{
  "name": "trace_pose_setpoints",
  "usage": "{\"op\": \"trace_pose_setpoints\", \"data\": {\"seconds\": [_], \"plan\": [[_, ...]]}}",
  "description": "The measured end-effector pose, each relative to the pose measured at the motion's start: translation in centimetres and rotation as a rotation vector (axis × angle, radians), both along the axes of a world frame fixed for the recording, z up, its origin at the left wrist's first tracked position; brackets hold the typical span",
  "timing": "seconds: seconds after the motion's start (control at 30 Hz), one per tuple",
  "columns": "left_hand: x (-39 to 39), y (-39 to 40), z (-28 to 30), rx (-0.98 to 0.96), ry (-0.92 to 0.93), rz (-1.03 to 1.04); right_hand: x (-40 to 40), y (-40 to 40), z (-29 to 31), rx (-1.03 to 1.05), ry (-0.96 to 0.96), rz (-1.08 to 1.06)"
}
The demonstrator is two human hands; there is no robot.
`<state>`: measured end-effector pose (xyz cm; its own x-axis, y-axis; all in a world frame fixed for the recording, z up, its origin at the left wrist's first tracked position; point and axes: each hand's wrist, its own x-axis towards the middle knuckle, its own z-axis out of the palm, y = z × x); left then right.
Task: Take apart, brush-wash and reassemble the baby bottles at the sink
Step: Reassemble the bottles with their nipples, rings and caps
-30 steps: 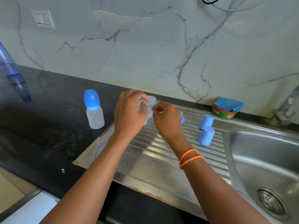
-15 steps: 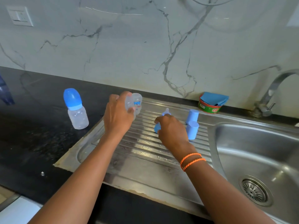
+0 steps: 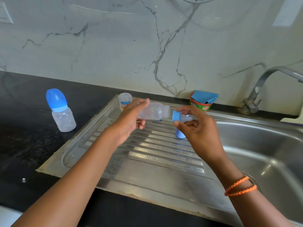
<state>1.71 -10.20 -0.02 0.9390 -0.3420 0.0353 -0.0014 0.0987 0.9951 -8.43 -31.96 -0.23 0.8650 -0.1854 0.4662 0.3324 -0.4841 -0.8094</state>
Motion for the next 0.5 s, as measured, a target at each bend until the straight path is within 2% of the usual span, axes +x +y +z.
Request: {"op": "trace_pose_setpoints", "data": {"seconds": [0.1, 0.23, 0.37, 0.5], "plan": [[-1.1, -1.0, -0.7, 0.048, -0.001, -0.049, -0.3, -0.2, -0.7, 0.051, -0.018, 0.02], [-1.8, -1.1, -1.1, 0.031, 0.031, -0.012, -0.1, 0.3, -1.3, 0.117, -0.006, 0.1], [-2.5, -0.9, -1.1, 0.04, 0.043, 0.001, -0.3, 0.7, -1.4, 0.061, -0.072, 0.124], [-2.8, -1.0, -1.3, 0.131, 0.002, -0.019, -0.4, 0.7, -1.4, -0.05, -0.122, 0.107]]}}
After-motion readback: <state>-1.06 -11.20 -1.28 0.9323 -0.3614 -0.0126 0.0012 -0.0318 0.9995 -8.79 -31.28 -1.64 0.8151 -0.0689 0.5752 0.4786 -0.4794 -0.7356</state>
